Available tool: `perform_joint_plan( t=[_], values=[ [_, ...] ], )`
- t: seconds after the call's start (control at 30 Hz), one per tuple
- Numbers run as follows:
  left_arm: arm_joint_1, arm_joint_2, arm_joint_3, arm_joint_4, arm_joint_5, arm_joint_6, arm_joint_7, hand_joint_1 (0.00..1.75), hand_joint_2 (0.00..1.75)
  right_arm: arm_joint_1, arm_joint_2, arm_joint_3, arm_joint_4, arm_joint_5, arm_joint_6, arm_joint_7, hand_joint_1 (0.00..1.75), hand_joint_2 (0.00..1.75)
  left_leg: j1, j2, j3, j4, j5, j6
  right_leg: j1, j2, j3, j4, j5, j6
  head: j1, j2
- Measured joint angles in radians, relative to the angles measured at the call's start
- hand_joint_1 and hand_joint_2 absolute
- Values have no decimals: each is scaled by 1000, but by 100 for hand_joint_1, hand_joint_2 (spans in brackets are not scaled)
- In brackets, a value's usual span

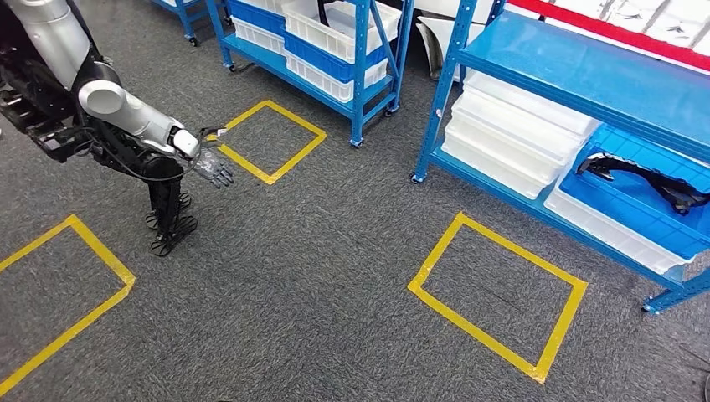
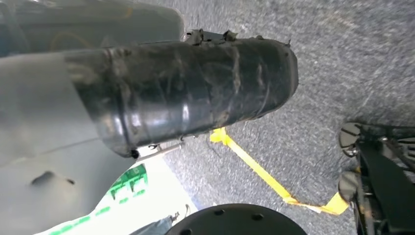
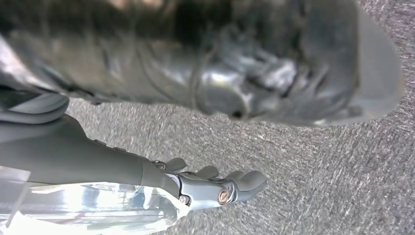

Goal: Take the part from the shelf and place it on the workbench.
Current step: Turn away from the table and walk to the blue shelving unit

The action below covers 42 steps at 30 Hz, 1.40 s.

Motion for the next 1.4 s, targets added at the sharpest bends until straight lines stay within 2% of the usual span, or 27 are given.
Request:
perform_joint_plan(
  t=[0.03, 0.1, 0.13, 0.2, 0.27, 0.3, 0.33, 0.37, 0.43, 0.5, 0.57, 0.6, 0.63, 0.7, 0.77, 0.83, 0.87, 0.93, 0.97, 1.03, 1.07, 1.13, 1.2, 1.27, 1.33, 1.37, 1.4],
  values=[
    [-1, -1, 0, 0, 0, 0, 0, 0, 0, -3, -2, 0, 0, 0, 0, 0, 0, 0, 1, 10, 2, -1, -2, -4, 6, -12, 11, -27, 3, -6, -2, 0],
    [-2, -4, 1, 0, 0, 0, 0, 0, 0, -4, -5, 0, 0, 0, 0, 0, 0, 0, 4, 28, 9, -5, -5, -14, 9, 7, 10, -37, 5, -10, -2, 0],
    [-2, -4, 1, 0, 0, 0, -1, 0, 0, -2, -6, 0, 0, 0, 0, 0, 0, 0, 5, 25, 15, -6, -9, -21, 6, 19, 17, -47, 11, -12, -3, 0],
    [-3, -4, 1, -1, 1, 0, -2, 0, 0, 1, -5, 0, 0, 0, 0, 0, 0, 0, 6, -17, 4, 35, -42, -36, -3, 39, 34, -67, 26, -15, -4, 0],
    [-2, -1, 2, -1, 3, 0, 1, 0, 0, 1, -3, 0, 0, 0, 0, 0, 0, 0, 11, -66, -50, 158, -106, -48, -8, 60, 39, -72, 33, -15, -5, 0],
    [-1, 2, 3, -1, 4, 1, 2, 0, 0, 0, -1, 0, 0, 0, 0, 0, 0, 0, 13, -75, -82, 223, -129, -52, -9, 74, 39, -70, 33, -15, -6, 0],
    [1, 5, 3, -1, 5, 1, 3, 0, 0, 0, 0, 0, 0, 0, 1, 0, 0, 0, 16, -78, -103, 261, -134, -55, -10, 88, 39, -68, 32, -14, -6, 0],
    [4, 7, 3, -1, 6, 1, 4, 0, 0, 0, 2, 0, 0, 0, 1, 1, 0, 0, 17, -79, -108, 263, -118, -58, -12, 102, 40, -65, 30, -12, -6, 0],
    [6, 10, 4, -1, 7, 1, 6, 0, 0, 1, 4, 0, 0, 0, 1, 3, 0, 0, 22, -99, -69, 159, -41, -63, -17, 132, 39, -54, 23, -4, -6, 0],
    [6, 12, 4, 0, 8, 1, 8, 0, 0, -1, 4, 0, 0, 0, 1, 3, 0, 0, 31, -152, -21, 40, 7, -63, -20, 159, 32, -37, 13, 8, -6, 0],
    [6, 13, 4, 0, 9, 1, 11, 0, 0, -5, 3, 0, 0, 0, 1, 3, 0, 0, 33, -174, -8, 4, 6, -53, -23, 183, 20, -30, 11, 21, -5, 0],
    [6, 13, 4, 0, 9, 1, 11, 0, 0, -4, 3, 0, 0, 0, 1, 3, 0, 0, 32, -161, -8, 3, 6, -45, -26, 196, 16, -31, 13, 28, -5, 0],
    [6, 13, 4, 0, 9, 1, 9, 0, 0, -2, 3, 0, 0, 0, 1, 3, 0, 0, 32, -147, -7, 1, 8, -37, -27, 194, 13, -29, 12, 33, -5, 0],
    [4, 11, 4, 0, 9, 1, 8, 0, 0, 0, 1, 0, 0, 0, 2, 3, 0, 0, 33, -121, -5, -4, 10, -23, -26, 148, -15, 23, -17, 42, -1, 0],
    [4, 6, 4, 0, 9, 0, 8, 0, 0, -3, 1, 0, 0, 0, 1, 3, 0, 0, 31, -95, -5, -5, 8, -14, -26, 90, -84, 155, -78, 48, 3, 0],
    [6, -1, 5, 0, 9, 0, 9, 0, 0, -4, 2, 0, 0, 0, 3, 3, 0, 0, 27, -69, -4, -5, 5, -11, -28, 74, -147, 272, -114, 50, 2, 0],
    [6, -3, 5, 0, 9, 1, 10, 0, 0, -2, 2, 0, 0, 0, 4, 3, 0, 0, 25, -57, -3, -5, 3, -10, -28, 71, -153, 278, -105, 49, 2, 0],
    [5, -4, 5, 0, 9, 1, 10, 0, 0, 2, 2, 0, 0, 0, 6, 3, 0, 0, 21, -37, 3, -5, -1, -11, -26, 56, -104, 179, -45, 39, 2, 0],
    [4, -4, 5, 0, 9, 0, 10, 0, 0, 1, 1, 0, 0, 1, 6, 3, 0, 0, 18, -27, 7, -5, -3, -13, -21, 31, -63, 101, -13, 30, 3, 0],
    [3, -4, 5, 0, 10, 0, 10, 0, 0, -5, 0, 0, 0, 2, 6, 3, 0, 0, 13, -8, 13, -5, -10, -21, -11, -6, -11, -1, 18, 15, 1, 0],
    [3, -4, 5, 0, 10, 0, 11, 0, 0, -8, -1, 0, 0, 3, 6, 3, 0, 0, 12, 2, 16, -6, -13, -26, -7, -11, -4, -19, 20, 11, 1, 0],
    [1, -4, 5, 0, 10, 0, 11, 0, 0, -7, -3, 0, 0, 4, 6, 3, 0, 0, 13, 17, 24, -8, -19, -37, -9, 13, -2, -28, 24, 5, 1, 0],
    [-1, -3, 5, -1, 10, 0, 11, 0, 0, -2, -3, 0, 0, 4, 6, 4, 0, 0, 15, -13, 18, 22, -44, -50, -15, 33, 7, -43, 32, -3, -2, 0],
    [-1, 2, 5, -1, 10, 1, 13, 0, 0, -4, -1, 0, 0, 4, 6, 4, 0, 0, 17, -61, -33, 134, -107, -58, -19, 54, 11, -50, 37, -8, -7, 0],
    [2, 12, 5, -1, 10, 1, 14, 0, 0, -6, 1, 0, 0, 4, 7, 4, 0, 0, 17, -76, -97, 258, -154, -61, -19, 80, 11, -49, 37, -10, -9, 0],
    [4, 16, 5, -1, 10, 1, 13, 0, 0, -5, 1, 0, 0, 4, 7, 4, 0, 0, 18, -78, -111, 277, -149, -62, -20, 94, 12, -48, 36, -9, -9, 0],
    [5, 19, 5, -1, 10, 1, 13, 0, 0, -4, 2, 0, 0, 4, 8, 4, 0, 0, 19, -81, -106, 257, -123, -63, -21, 108, 13, -47, 35, -7, -9, 0]
  ],
)
